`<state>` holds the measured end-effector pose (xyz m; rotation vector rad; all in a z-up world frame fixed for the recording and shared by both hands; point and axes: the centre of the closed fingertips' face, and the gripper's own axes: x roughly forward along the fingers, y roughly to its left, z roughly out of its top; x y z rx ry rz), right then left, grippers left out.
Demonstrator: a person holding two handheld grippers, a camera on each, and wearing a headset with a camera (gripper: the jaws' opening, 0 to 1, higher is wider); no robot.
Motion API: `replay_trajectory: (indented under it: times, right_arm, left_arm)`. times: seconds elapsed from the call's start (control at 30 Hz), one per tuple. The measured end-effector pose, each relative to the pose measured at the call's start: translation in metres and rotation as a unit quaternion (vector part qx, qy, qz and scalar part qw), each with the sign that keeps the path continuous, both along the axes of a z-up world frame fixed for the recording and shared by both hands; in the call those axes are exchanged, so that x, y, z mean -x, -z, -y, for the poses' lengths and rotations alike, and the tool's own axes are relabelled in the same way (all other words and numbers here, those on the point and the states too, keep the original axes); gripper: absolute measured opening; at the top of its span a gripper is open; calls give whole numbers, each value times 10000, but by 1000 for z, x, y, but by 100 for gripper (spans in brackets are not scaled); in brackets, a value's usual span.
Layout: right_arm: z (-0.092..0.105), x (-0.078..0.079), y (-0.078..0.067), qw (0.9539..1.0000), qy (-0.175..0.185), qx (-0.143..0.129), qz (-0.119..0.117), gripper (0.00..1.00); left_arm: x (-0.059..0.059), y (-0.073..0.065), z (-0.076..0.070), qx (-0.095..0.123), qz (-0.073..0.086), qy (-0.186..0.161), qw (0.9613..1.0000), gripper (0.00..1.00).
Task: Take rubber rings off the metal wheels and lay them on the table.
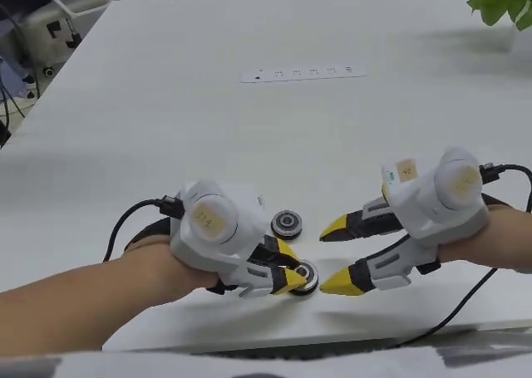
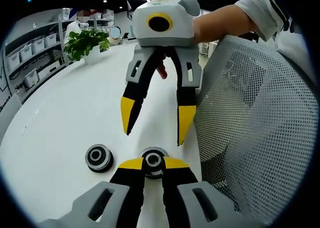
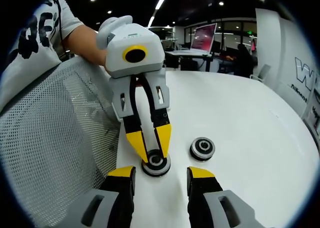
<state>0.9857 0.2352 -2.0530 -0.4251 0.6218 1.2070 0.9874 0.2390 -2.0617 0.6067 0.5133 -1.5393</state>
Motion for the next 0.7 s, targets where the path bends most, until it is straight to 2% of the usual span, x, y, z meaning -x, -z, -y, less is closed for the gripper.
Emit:
replay_trajectory:
  times: [0.3,0.7]
  right_arm:
    - [-8,1,12,9997,-103,139,-146,34]
    - [-9,4,23,9988,163,-49,-454,31]
  left_arm:
    - [0,0,0,-18,10,-27,10000,8]
    - [0,0,0,-5,9,-19,10000,8]
